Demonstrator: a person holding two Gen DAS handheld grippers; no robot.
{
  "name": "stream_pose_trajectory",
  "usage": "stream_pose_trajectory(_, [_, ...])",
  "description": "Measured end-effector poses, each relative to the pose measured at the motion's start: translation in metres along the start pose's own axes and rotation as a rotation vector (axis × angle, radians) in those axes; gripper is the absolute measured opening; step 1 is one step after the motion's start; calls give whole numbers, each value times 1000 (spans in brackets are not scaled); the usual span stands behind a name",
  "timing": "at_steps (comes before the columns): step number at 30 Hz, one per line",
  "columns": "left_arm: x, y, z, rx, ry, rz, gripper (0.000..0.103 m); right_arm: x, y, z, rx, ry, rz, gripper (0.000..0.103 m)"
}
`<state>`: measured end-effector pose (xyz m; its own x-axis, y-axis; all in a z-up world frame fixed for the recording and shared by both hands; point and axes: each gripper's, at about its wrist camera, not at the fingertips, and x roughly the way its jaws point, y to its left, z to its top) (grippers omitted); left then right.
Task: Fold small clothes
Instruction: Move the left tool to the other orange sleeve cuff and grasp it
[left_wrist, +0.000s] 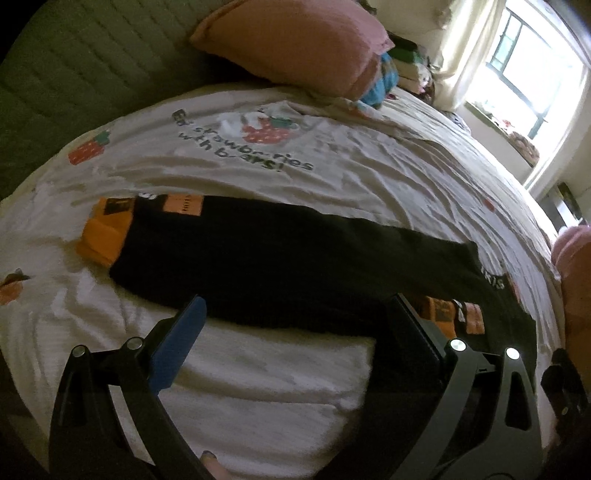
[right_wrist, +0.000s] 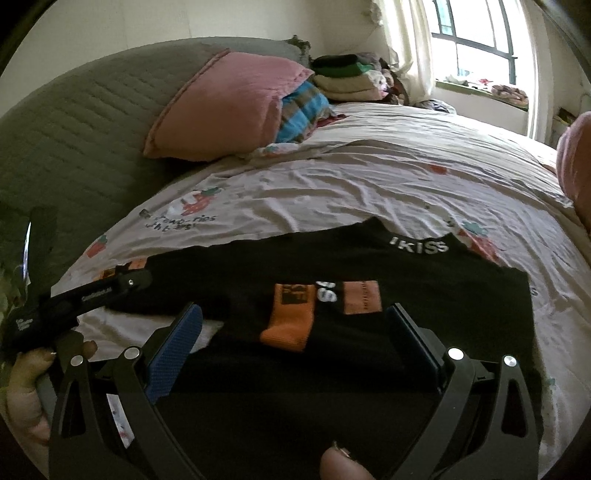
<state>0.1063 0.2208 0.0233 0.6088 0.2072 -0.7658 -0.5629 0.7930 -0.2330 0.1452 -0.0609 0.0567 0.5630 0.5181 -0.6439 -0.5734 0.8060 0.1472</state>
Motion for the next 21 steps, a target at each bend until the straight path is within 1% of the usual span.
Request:
stream_pose_trajectory(5, [-2,20,7,-46,-17,40,93,7,19,4,-34,0,30,98])
stream_pose_trajectory(13, [-2,59,15,-133,-19,91,93,17,48,12,-91,-10,98,98])
stream_pose_trajectory(17, [-1,76,18,-179,-21,111,93,27,63,12,-128,0,135,98])
stream_pose_trajectory(21, [4,91,21,-209,-10,145,93,37,75,9,-151,19,148,98])
